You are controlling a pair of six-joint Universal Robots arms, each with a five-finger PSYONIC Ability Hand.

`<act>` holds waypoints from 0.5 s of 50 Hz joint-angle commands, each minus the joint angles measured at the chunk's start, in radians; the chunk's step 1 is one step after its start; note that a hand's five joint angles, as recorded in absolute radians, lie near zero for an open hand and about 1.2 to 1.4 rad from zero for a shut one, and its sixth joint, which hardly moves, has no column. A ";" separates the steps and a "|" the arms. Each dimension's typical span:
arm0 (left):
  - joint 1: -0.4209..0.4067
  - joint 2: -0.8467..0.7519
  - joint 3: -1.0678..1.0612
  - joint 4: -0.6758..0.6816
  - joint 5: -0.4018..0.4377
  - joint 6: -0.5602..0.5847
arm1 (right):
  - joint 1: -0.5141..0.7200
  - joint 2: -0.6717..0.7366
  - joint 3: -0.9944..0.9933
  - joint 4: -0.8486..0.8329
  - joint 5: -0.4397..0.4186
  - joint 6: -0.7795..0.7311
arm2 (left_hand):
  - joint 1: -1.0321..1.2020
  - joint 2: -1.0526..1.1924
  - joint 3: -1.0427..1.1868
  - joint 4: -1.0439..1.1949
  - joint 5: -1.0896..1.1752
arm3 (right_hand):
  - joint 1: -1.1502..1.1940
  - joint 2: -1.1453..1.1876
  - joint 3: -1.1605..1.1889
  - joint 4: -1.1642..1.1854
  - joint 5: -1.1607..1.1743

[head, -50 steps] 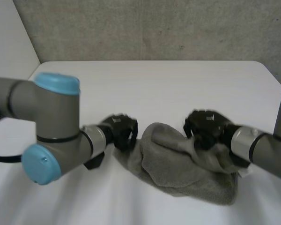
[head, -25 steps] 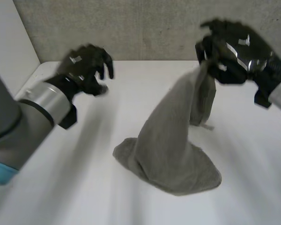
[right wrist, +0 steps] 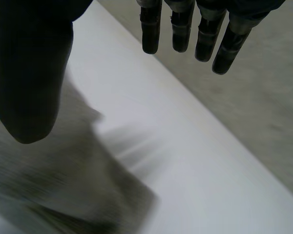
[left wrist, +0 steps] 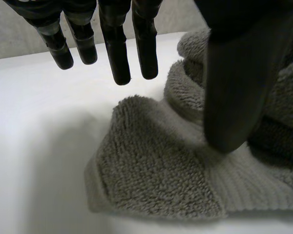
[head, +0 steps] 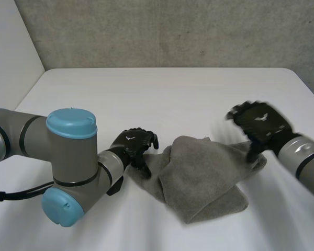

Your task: Fold the towel.

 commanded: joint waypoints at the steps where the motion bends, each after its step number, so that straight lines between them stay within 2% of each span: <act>1: -0.006 -0.018 0.001 -0.001 -0.030 0.058 | 0.042 0.096 -0.013 0.025 -0.070 0.101 | 0.152 0.168 -0.043 -0.050 0.192 | -0.067 -0.070 -0.007 -0.060 -0.023; 3: -0.014 -0.033 0.006 -0.001 -0.033 0.086 | 0.045 0.153 -0.024 0.047 -0.073 0.097 | 0.309 0.326 -0.043 -0.050 0.350 | -0.055 -0.058 -0.007 -0.060 -0.011; 7: -0.020 -0.050 0.016 -0.004 -0.035 0.092 | 0.056 0.211 -0.050 0.082 -0.076 0.083 | 0.410 0.426 -0.043 -0.050 0.451 | -0.002 -0.005 -0.007 -0.060 0.042; 9: -0.026 -0.064 0.027 -0.017 -0.035 0.092 | 0.053 0.240 -0.073 0.122 -0.087 0.068 | 0.463 0.479 -0.043 -0.050 0.504 | 0.187 0.184 -0.007 -0.060 0.232; 10: -0.026 -0.064 0.027 -0.017 -0.035 0.092 | 0.053 0.240 -0.073 0.122 -0.087 0.068 | 0.463 0.479 -0.043 -0.050 0.504 | 0.189 0.186 -0.007 -0.060 0.233; 12: -0.028 -0.073 0.033 -0.024 -0.035 0.092 | 0.052 0.250 -0.088 0.133 -0.097 0.054 | 0.495 0.511 -0.043 -0.050 0.536 | 0.583 0.580 -0.007 -0.060 0.627; 13: -0.029 -0.084 0.041 -0.030 -0.035 0.092 | 0.052 0.250 -0.088 0.133 -0.098 0.054 | 0.568 0.584 -0.043 -0.050 0.609 | 0.585 0.582 -0.007 -0.060 0.629; 14: -0.029 -0.092 0.047 -0.037 -0.035 0.092 | 0.050 0.248 -0.091 0.133 -0.111 0.054 | 0.711 0.727 -0.043 -0.050 0.752 | 0.806 0.803 -0.007 -0.060 0.850; 15: -0.029 -0.092 0.047 -0.037 -0.035 0.092 | 0.050 0.248 -0.092 0.133 -0.111 0.054 | 0.712 0.728 -0.043 -0.050 0.753 | 0.808 0.805 -0.007 -0.060 0.852; 16: -0.032 -0.098 0.052 -0.043 -0.035 0.092 | 0.049 0.245 -0.093 0.133 -0.128 0.054 | 0.840 0.856 -0.043 -0.050 0.881 | 1.023 1.020 -0.007 -0.060 1.067; 17: -0.034 -0.099 0.055 -0.046 -0.035 0.092 | 0.047 0.234 -0.096 0.133 -0.143 0.060 | 0.841 0.857 -0.043 -0.050 0.882 | 1.088 1.085 -0.007 -0.060 1.132; 25: -0.034 -0.084 0.072 -0.089 -0.032 0.084 | 0.042 0.115 -0.128 0.127 -0.163 0.107 | 0.841 0.857 -0.043 -0.050 0.882 | 1.089 1.086 -0.007 -0.060 1.133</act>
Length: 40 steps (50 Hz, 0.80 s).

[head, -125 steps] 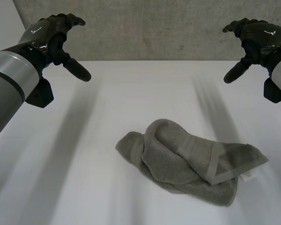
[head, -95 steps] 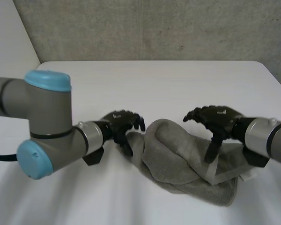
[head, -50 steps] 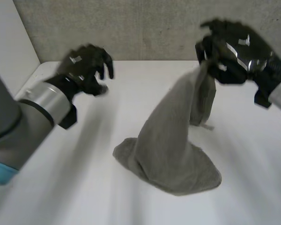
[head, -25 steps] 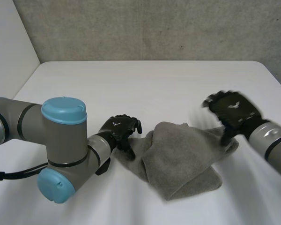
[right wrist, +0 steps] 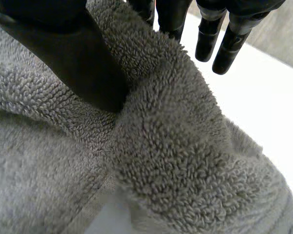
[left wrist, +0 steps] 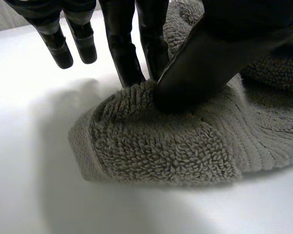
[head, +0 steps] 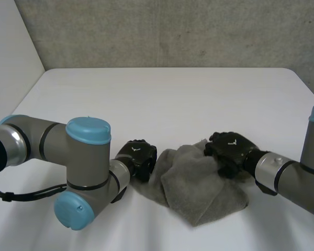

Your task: Fold the towel.

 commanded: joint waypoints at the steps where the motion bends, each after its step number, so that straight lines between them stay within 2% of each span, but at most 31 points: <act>1: 0.000 0.015 0.013 -0.037 0.003 -0.007 | -0.003 -0.101 -0.025 -0.008 -0.016 0.042 | 0.114 0.131 -0.043 -0.050 0.070 | 0.153 0.163 -0.007 -0.060 0.110; 9: 0.029 0.146 0.016 -0.046 0.003 -0.013 | 0.000 -0.207 -0.105 -0.036 -0.020 0.191 | 0.114 0.131 -0.043 -0.050 0.070 | 0.153 0.163 -0.007 -0.060 0.110; 11: 0.073 0.222 0.010 -0.044 0.003 -0.013 | 0.005 -0.264 -0.104 -0.112 -0.014 0.287 | 0.114 0.131 -0.043 -0.050 0.070 | 0.153 0.163 -0.007 -0.060 0.110; 12: 0.073 0.222 0.010 -0.044 0.003 -0.013 | 0.005 -0.264 -0.104 -0.113 -0.014 0.288 | 0.114 0.131 -0.043 -0.050 0.070 | 0.153 0.163 -0.007 -0.060 0.110; 14: 0.090 0.259 0.005 -0.041 0.003 -0.013 | 0.003 -0.336 -0.070 -0.233 -0.010 0.410 | 0.114 0.131 -0.043 -0.050 0.070 | 0.153 0.163 -0.007 -0.060 0.110; 16: 0.107 0.319 0.002 -0.034 0.004 -0.016 | -0.007 -0.366 -0.043 -0.290 -0.011 0.460 | 0.114 0.131 -0.043 -0.050 0.070 | 0.153 0.163 -0.007 -0.060 0.110; 19: 0.113 0.351 -0.004 -0.009 0.003 -0.016 | -0.004 -0.406 -0.022 -0.352 -0.017 0.522 | 0.114 0.131 -0.043 -0.050 0.070 | 0.153 0.163 -0.007 -0.060 0.110; 23: 0.113 0.351 -0.016 0.008 0.001 -0.013 | -0.014 -0.413 -0.009 -0.349 -0.020 0.522 | 0.114 0.131 -0.043 -0.050 0.070 | 0.153 0.163 -0.007 -0.060 0.110; 28: 0.116 0.342 -0.014 0.022 -0.013 -0.009 | -0.035 -0.365 -0.018 -0.318 -0.020 0.469 | 0.114 0.131 -0.043 -0.050 0.070 | 0.153 0.163 -0.007 -0.060 0.110; 31: 0.130 0.345 -0.014 0.038 -0.055 -0.007 | -0.046 -0.311 -0.045 -0.249 -0.024 0.383 | 0.114 0.131 -0.043 -0.050 0.070 | 0.153 0.163 -0.007 -0.060 0.110; 33: 0.144 0.345 -0.016 0.043 -0.077 -0.004 | -0.049 -0.261 -0.077 -0.170 -0.031 0.273 | 0.114 0.131 -0.043 -0.050 0.070 | 0.153 0.163 -0.007 -0.060 0.110; 34: 0.155 0.345 -0.016 0.043 -0.089 -0.003 | -0.049 -0.261 -0.078 -0.169 -0.031 0.272 | 0.114 0.131 -0.043 -0.050 0.070 | 0.153 0.163 -0.007 -0.060 0.110; 36: 0.159 0.339 -0.019 0.040 -0.092 -0.001 | -0.050 -0.206 -0.097 -0.079 -0.051 0.110 | 0.114 0.131 -0.043 -0.050 0.070 | 0.153 0.163 -0.007 -0.060 0.110; 37: 0.159 0.339 -0.019 0.040 -0.092 -0.001 | -0.050 -0.206 -0.097 -0.079 -0.051 0.110 | 0.114 0.131 -0.043 -0.050 0.070 | 0.153 0.163 -0.007 -0.060 0.110; 39: 0.159 0.337 -0.028 0.035 -0.092 -0.006 | -0.056 -0.149 -0.113 0.007 -0.057 -0.086 | 0.114 0.131 -0.043 -0.050 0.070 | 0.153 0.163 -0.007 -0.060 0.110; 40: 0.159 0.334 -0.051 0.028 -0.092 -0.012 | -0.056 -0.149 -0.113 0.007 -0.057 -0.087 | 0.114 0.131 -0.043 -0.050 0.070 | 0.153 0.163 -0.007 -0.060 0.110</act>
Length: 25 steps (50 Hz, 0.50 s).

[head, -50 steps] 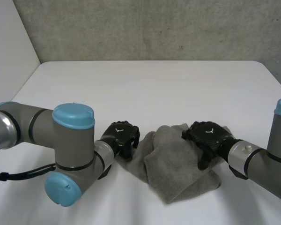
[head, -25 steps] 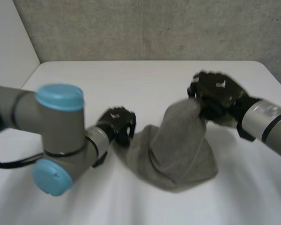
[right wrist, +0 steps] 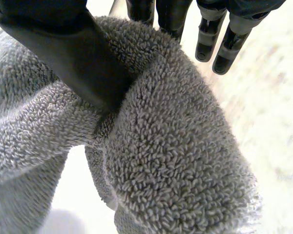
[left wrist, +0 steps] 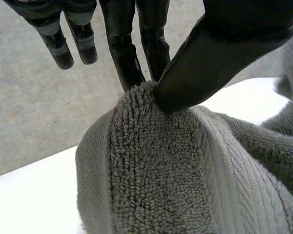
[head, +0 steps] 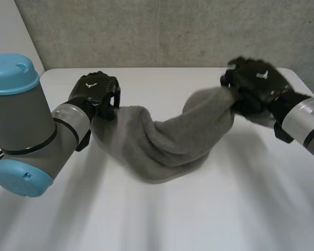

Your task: Fold the towel.

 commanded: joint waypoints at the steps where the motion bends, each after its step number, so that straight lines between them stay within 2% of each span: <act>1: 0.011 -0.008 -0.066 -0.025 -0.012 -0.004 | -0.016 0.122 -0.043 0.211 -0.020 -0.417 | 0.096 0.126 -0.043 -0.050 0.065 | 0.121 0.150 -0.007 -0.060 0.104; 2: 0.011 -0.008 -0.067 -0.026 -0.012 -0.004 | -0.016 0.122 -0.043 0.212 -0.020 -0.418 | 0.096 0.126 -0.043 -0.050 0.065 | 0.121 0.150 -0.007 -0.060 0.104; 3: 0.009 -0.008 -0.099 -0.039 -0.008 0.002 | -0.036 0.134 -0.054 0.269 -0.008 -0.527 | 0.096 0.126 -0.043 -0.050 0.065 | -0.043 -0.015 -0.007 -0.060 -0.060; 4: 0.008 -0.005 -0.126 -0.045 -0.008 0.005 | -0.062 0.139 -0.069 0.324 0.004 -0.617 | 0.096 0.126 -0.043 -0.050 0.065 | -0.403 -0.374 -0.007 -0.060 -0.419; 5: 0.008 -0.005 -0.127 -0.045 -0.008 0.005 | -0.062 0.139 -0.069 0.325 0.004 -0.618 | 0.096 0.126 -0.043 -0.050 0.065 | -0.406 -0.378 -0.007 -0.060 -0.423; 6: 0.008 0.001 -0.139 -0.052 -0.008 0.005 | -0.081 0.137 -0.086 0.366 0.012 -0.665 | 0.096 0.126 -0.043 -0.050 0.065 | -0.836 -0.808 -0.007 -0.060 -0.853; 7: 0.011 0.007 -0.146 -0.050 -0.008 0.005 | -0.084 0.137 -0.103 0.383 0.031 -0.657 | 0.096 0.126 -0.043 -0.050 0.065 | -1.067 -1.039 -0.007 -0.060 -1.084; 14: 0.046 0.035 -0.134 -0.050 -0.002 0.005 | -0.056 0.130 -0.129 0.365 0.041 -0.483 | 0.096 0.126 -0.043 -0.050 0.065 | -1.101 -1.072 -0.007 -0.060 -1.117; 15: 0.043 0.038 -0.133 -0.052 0.006 0.005 | -0.047 0.126 -0.123 0.362 0.041 -0.446 | -0.035 -0.004 -0.043 -0.050 -0.065 | -1.101 -1.072 -0.007 -0.060 -1.117; 16: 0.043 0.038 -0.133 -0.052 0.006 0.005 | -0.047 0.126 -0.123 0.362 0.041 -0.446 | -0.036 -0.005 -0.043 -0.050 -0.067 | -1.101 -1.072 -0.007 -0.060 -1.117; 17: 0.040 0.039 -0.136 -0.052 0.020 0.005 | -0.044 0.116 -0.111 0.360 0.039 -0.418 | -0.574 -0.543 -0.043 -0.050 -0.604 | -1.101 -1.072 -0.007 -0.060 -1.117; 18: 0.040 0.039 -0.136 -0.052 0.020 0.005 | -0.039 0.101 -0.092 0.360 0.041 -0.407 | -0.579 -0.548 -0.043 -0.050 -0.610 | -1.101 -1.072 -0.007 -0.060 -1.117; 19: 0.037 0.044 -0.143 -0.056 0.030 0.005 | -0.039 0.100 -0.092 0.360 0.041 -0.407 | -1.027 -0.996 -0.043 -0.050 -1.057 | -1.101 -1.072 -0.007 -0.060 -1.117; 20: 0.033 0.053 -0.151 -0.062 0.040 0.002 | -0.036 0.090 -0.069 0.357 0.041 -0.400 | -1.126 -1.095 -0.043 -0.050 -1.157 | -1.101 -1.072 -0.007 -0.060 -1.117; 25: 0.005 0.068 -0.197 -0.070 0.060 0.008 | -0.027 0.085 -0.005 0.333 0.018 -0.401 | -1.126 -1.095 -0.043 -0.050 -1.157 | -1.101 -1.072 -0.007 -0.060 -1.117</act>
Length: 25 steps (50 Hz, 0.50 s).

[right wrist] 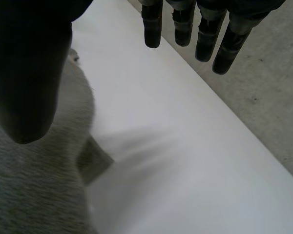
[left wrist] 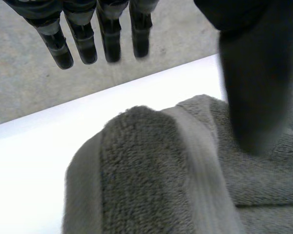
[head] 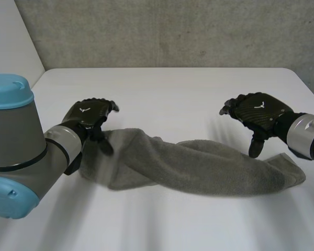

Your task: Fold the towel.

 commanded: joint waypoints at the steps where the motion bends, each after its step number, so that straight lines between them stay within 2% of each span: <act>1: -0.031 0.020 -0.049 -0.011 0.031 0.004 | 0.014 -0.017 0.104 -0.036 -0.036 0.016 | -0.140 -0.096 -0.043 -0.050 -0.099 | -0.070 -0.080 -0.007 -0.060 -0.062; 10: -0.065 -0.058 -0.058 0.013 0.031 0.015 | 0.003 0.011 0.173 -0.044 -0.061 0.013 | -0.140 -0.096 -0.043 -0.050 -0.099 | -0.070 -0.080 -0.007 -0.060 -0.062; 13: -0.066 -0.116 -0.030 0.039 0.031 0.067 | 0.003 0.061 0.182 -0.050 -0.061 0.009 | -0.140 -0.096 -0.043 -0.050 -0.099 | -0.057 -0.067 -0.007 -0.060 -0.049; 14: -0.066 -0.117 -0.030 0.039 0.031 0.067 | 0.003 0.082 0.178 -0.050 -0.061 0.006 | -0.140 -0.096 -0.043 -0.050 -0.099 | 0.109 0.099 -0.007 -0.060 0.117; 15: -0.065 -0.167 0.003 0.045 0.022 0.119 | 0.002 0.098 0.169 -0.052 -0.062 -0.002 | -0.131 -0.087 -0.043 -0.050 -0.090 | 0.355 0.345 -0.007 -0.060 0.362; 16: -0.063 -0.222 0.043 0.041 0.019 0.171 | 0.002 0.098 0.168 -0.052 -0.062 -0.002 | 0.044 0.088 -0.043 -0.050 0.085 | 0.357 0.347 -0.007 -0.060 0.365; 17: -0.063 -0.222 0.043 0.041 0.019 0.171 | 0.006 0.113 0.149 -0.052 -0.062 -0.016 | 0.046 0.090 -0.043 -0.050 0.087 | 0.590 0.580 -0.007 -0.060 0.597; 18: -0.057 -0.259 0.078 0.036 0.019 0.203 | 0.006 0.113 0.149 -0.052 -0.062 -0.016 | 0.380 0.424 -0.043 -0.050 0.421 | 0.592 0.582 -0.007 -0.060 0.600; 19: -0.057 -0.259 0.079 0.036 0.019 0.204 | 0.014 0.133 0.114 -0.049 -0.064 -0.036 | 0.383 0.427 -0.043 -0.050 0.424 | 0.836 0.826 -0.007 -0.060 0.844; 20: -0.051 -0.284 0.114 0.029 0.019 0.226 | 0.019 0.158 0.071 -0.044 -0.065 -0.049 | 0.744 0.788 -0.043 -0.050 0.785 | 1.051 1.041 -0.007 -0.060 1.058; 21: -0.049 -0.305 0.146 0.020 0.017 0.237 | 0.019 0.158 0.070 -0.044 -0.065 -0.050 | 0.960 1.004 -0.043 -0.050 1.000 | 1.053 1.043 -0.007 -0.060 1.061; 22: -0.049 -0.305 0.146 0.019 0.017 0.237 | 0.032 0.181 0.017 -0.049 -0.068 -0.050 | 0.962 1.006 -0.043 -0.050 1.003 | 1.151 1.141 -0.007 -0.060 1.158; 23: -0.046 -0.317 0.184 0.012 0.017 0.236 | 0.057 0.210 -0.047 -0.059 -0.074 -0.045 | 1.081 1.125 -0.043 -0.050 1.121 | 1.152 1.142 -0.007 -0.060 1.159; 25: -0.042 -0.331 0.224 0.012 0.017 0.234 | 0.083 0.239 -0.119 -0.088 -0.087 -0.030 | 1.082 1.126 -0.043 -0.050 1.123 | 1.152 1.142 -0.007 -0.060 1.159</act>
